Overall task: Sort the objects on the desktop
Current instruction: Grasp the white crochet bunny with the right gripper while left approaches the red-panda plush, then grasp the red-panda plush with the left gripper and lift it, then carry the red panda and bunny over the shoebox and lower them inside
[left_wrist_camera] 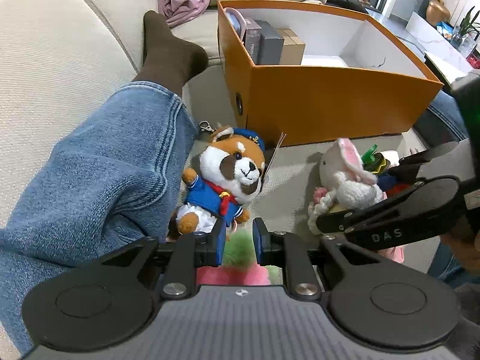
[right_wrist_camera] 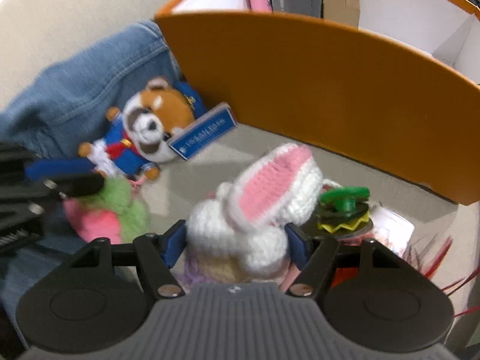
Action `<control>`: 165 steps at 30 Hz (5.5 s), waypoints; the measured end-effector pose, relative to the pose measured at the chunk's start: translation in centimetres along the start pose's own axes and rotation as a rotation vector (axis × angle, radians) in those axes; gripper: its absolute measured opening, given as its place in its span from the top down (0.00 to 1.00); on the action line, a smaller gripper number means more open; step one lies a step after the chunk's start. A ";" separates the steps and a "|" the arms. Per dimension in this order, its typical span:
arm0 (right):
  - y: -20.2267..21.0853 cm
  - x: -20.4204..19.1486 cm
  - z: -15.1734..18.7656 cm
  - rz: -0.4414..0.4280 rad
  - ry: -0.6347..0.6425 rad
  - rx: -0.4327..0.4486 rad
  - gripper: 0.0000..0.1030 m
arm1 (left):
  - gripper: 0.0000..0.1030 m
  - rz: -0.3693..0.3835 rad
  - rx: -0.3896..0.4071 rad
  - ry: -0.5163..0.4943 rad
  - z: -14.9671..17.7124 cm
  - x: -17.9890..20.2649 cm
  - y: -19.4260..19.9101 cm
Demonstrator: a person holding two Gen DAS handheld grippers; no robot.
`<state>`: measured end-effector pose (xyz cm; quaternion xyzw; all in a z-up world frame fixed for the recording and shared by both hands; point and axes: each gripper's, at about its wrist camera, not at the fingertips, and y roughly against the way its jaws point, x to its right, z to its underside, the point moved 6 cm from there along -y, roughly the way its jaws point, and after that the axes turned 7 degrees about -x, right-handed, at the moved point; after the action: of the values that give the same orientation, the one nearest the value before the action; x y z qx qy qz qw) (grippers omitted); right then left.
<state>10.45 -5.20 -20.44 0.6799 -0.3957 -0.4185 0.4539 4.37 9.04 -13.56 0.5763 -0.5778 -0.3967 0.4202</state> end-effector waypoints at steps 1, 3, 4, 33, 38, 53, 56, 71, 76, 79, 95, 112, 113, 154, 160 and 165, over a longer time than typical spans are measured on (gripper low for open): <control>0.2 0.1 0.1 -0.008 -0.002 0.008 0.36 | 0.78 -0.002 0.000 -0.004 0.0 0.0 -0.1; 0.8 0.3 0.3 -0.041 0.000 0.022 0.39 | 0.75 -0.006 -0.003 -0.018 -0.2 0.0 -0.2; 1.2 0.4 0.4 -0.063 0.001 0.025 0.40 | 0.72 -0.009 -0.002 -0.026 -0.2 0.0 -0.1; 9.4 4.1 1.0 -0.202 0.002 0.233 0.39 | 0.37 -0.091 -0.168 -0.373 -6.3 1.4 -7.0; 9.2 4.3 1.1 -0.206 -0.008 0.228 0.39 | 0.45 -0.085 -0.136 -0.350 -5.9 1.5 -6.2; 9.0 3.9 1.3 -0.207 -0.002 0.227 0.39 | 0.51 0.073 -0.171 -0.302 -4.9 1.4 -6.3; 8.6 3.9 1.4 -0.219 -0.002 0.223 0.39 | 0.50 0.048 -0.157 -0.311 -4.7 1.9 -6.8; 9.1 3.3 2.0 -0.206 0.006 0.234 0.39 | 0.68 -0.115 -0.059 -0.325 -3.3 3.9 -5.4; 9.2 3.5 2.0 -0.205 -0.003 0.239 0.39 | 0.94 -0.019 -0.022 -0.153 -3.6 1.9 -4.1; 9.1 3.2 1.9 -0.208 0.007 0.235 0.39 | 0.94 0.019 -0.031 -0.140 -3.2 1.5 -3.8; 8.8 3.3 2.2 -0.205 0.002 0.221 0.39 | 0.46 0.058 -0.299 -0.425 -4.9 1.9 -7.5; 9.7 3.5 1.1 -0.204 0.028 0.251 0.39 | 0.58 0.202 -0.030 -0.064 -2.9 0.0 -0.6; 10.1 3.3 1.0 -0.206 0.042 0.259 0.39 | 0.58 0.220 0.000 -0.031 -2.7 -0.4 0.4; 7.3 9.6 -13.0 -0.143 0.001 0.203 0.39 | 0.59 -0.049 -0.104 0.003 -16.5 3.8 -3.3; 5.4 10.3 -13.0 -0.159 -0.028 0.155 0.39 | 0.55 -0.067 -0.088 -0.024 -16.3 4.1 -3.2; 4.4 9.8 -12.7 -0.158 -0.013 0.136 0.38 | 0.51 -0.055 -0.048 -0.028 -15.9 3.9 -2.6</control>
<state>24.80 -11.75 -15.33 0.7354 -0.3711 -0.4298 0.3697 20.28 5.45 -10.68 0.5761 -0.5578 -0.4300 0.4149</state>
